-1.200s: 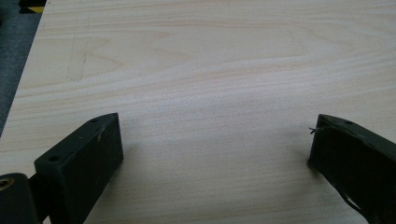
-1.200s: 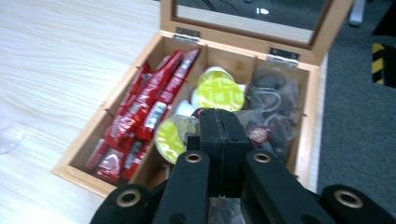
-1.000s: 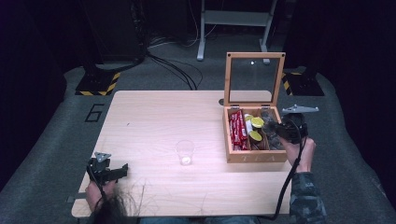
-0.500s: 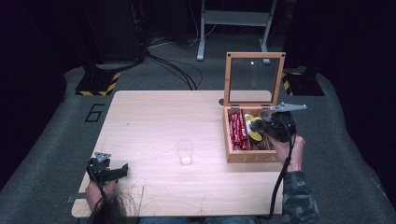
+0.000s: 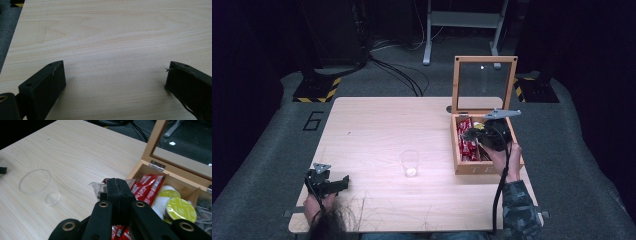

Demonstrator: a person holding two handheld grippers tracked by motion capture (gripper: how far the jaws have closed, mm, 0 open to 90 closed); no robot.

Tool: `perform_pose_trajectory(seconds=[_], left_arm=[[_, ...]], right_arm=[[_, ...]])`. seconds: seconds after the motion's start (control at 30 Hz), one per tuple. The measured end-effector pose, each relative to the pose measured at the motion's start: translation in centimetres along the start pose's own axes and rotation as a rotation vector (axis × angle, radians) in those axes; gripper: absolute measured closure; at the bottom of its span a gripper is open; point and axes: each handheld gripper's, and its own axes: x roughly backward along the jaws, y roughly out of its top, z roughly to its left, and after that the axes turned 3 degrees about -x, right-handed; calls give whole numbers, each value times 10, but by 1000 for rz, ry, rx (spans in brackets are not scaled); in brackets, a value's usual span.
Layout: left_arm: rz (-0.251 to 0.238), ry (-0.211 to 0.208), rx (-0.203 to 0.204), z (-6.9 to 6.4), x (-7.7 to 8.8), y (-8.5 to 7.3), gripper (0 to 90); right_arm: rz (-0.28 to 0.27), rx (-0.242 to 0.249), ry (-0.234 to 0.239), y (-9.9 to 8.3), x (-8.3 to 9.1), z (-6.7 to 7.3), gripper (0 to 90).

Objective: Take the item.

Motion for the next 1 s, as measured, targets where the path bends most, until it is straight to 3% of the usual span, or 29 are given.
perform_pose_trajectory(seconds=[0.37, 1.0], left_arm=[[2, -1, 3, 0, 0, 0, 23], [-1, 1, 1, 0, 0, 0, 23]], right_arm=[[3, 50, 65, 9, -19, 24, 900], [4, 98, 145, 17, -35, 56, 900]])
